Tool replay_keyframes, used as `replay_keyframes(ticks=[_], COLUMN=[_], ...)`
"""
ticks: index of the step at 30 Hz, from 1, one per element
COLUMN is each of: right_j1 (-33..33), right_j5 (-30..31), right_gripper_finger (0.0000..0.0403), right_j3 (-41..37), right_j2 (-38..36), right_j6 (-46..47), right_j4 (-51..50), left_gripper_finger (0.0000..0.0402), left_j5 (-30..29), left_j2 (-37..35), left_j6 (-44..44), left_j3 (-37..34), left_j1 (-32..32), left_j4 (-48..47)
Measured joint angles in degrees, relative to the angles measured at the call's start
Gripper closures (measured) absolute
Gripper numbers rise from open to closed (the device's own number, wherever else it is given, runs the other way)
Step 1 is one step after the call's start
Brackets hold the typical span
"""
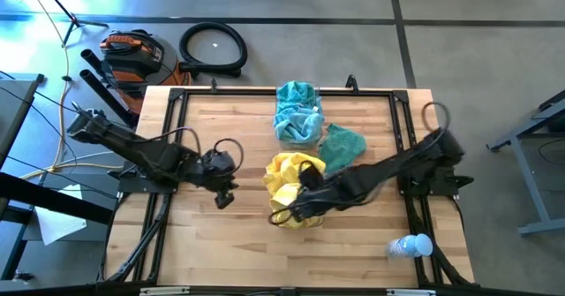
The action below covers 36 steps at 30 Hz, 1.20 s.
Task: Sort microfiber towel by color & place in baskets
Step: Put the yellow towel into the bottom transparent bin
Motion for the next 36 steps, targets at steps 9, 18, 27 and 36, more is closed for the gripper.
replay_keyframes(ticks=[9, 18, 27, 36], right_j1=[-2.8, -4.08, -3.92, -3.66], right_j5=[-11.05, -13.61, -12.92, -10.21], right_gripper_finger=[0.0403, 0.0403, 0.0403, 0.0403], right_j3=[14.22, 14.42, 17.89, 31.82], right_j2=[18.41, 26.01, 21.29, 19.81], right_j6=[4.44, 4.77, 3.99, -6.78], right_j4=[-8.97, -7.9, -11.74, -28.4], left_gripper_finger=[0.0278, 0.0278, 0.0278, 0.0278], left_j5=[-2.89, -5.73, -6.41, -6.38], left_j2=[-6.44, -6.5, -6.5, -6.49], left_j6=[-9.24, -10.02, -8.46, -7.92], left_j3=[-7.37, -7.49, -7.49, -7.49], left_j1=[-9.45, -13.88, -13.66, -12.23], left_j4=[5.1, 4.87, 4.74, 4.69])
